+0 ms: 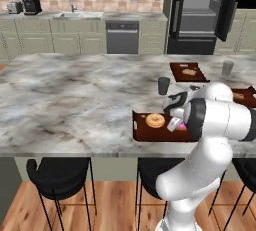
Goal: Take the donuts from the fridge and place them on the empty tray on the dining counter.
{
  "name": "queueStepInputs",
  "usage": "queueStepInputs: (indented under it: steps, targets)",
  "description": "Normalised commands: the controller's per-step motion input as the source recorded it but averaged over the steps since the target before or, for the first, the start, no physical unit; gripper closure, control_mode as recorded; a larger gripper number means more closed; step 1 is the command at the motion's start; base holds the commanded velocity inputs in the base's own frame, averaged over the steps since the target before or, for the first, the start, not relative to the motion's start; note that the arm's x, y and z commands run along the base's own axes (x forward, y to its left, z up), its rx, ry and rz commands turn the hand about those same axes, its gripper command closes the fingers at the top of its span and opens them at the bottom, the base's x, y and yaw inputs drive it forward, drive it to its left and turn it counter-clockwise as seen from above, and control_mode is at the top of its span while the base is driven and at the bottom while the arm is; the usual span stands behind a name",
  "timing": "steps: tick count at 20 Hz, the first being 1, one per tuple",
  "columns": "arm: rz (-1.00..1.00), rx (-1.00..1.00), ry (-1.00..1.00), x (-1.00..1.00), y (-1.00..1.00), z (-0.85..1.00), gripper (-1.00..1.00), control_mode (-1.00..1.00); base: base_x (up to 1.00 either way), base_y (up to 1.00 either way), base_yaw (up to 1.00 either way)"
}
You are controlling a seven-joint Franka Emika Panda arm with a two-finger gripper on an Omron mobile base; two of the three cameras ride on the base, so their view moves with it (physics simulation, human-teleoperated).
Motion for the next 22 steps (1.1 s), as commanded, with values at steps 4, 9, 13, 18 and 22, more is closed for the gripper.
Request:
queueStepInputs:
  steps: [4,9,13,18,22]
  targets:
    - [0.0,0.0,-0.02,0.51,-0.07,-0.31,1.0,-1.0,0.0,0.0,0.0]
    - [0.0,0.0,-0.01,0.67,0.0,-0.24,1.0,-1.0,0.0,0.0,0.0]
    - [0.0,0.0,-0.03,0.06,-0.23,-0.2,-1.0,-1.0,0.0,0.0,0.0]
    - [-0.01,0.0,-0.01,0.09,-0.06,-0.03,-1.0,-1.0,0.0,0.0,0.0]
    - [-0.01,0.0,0.02,0.05,0.0,0.01,-1.0,-1.0,0.0,0.0,0.0]
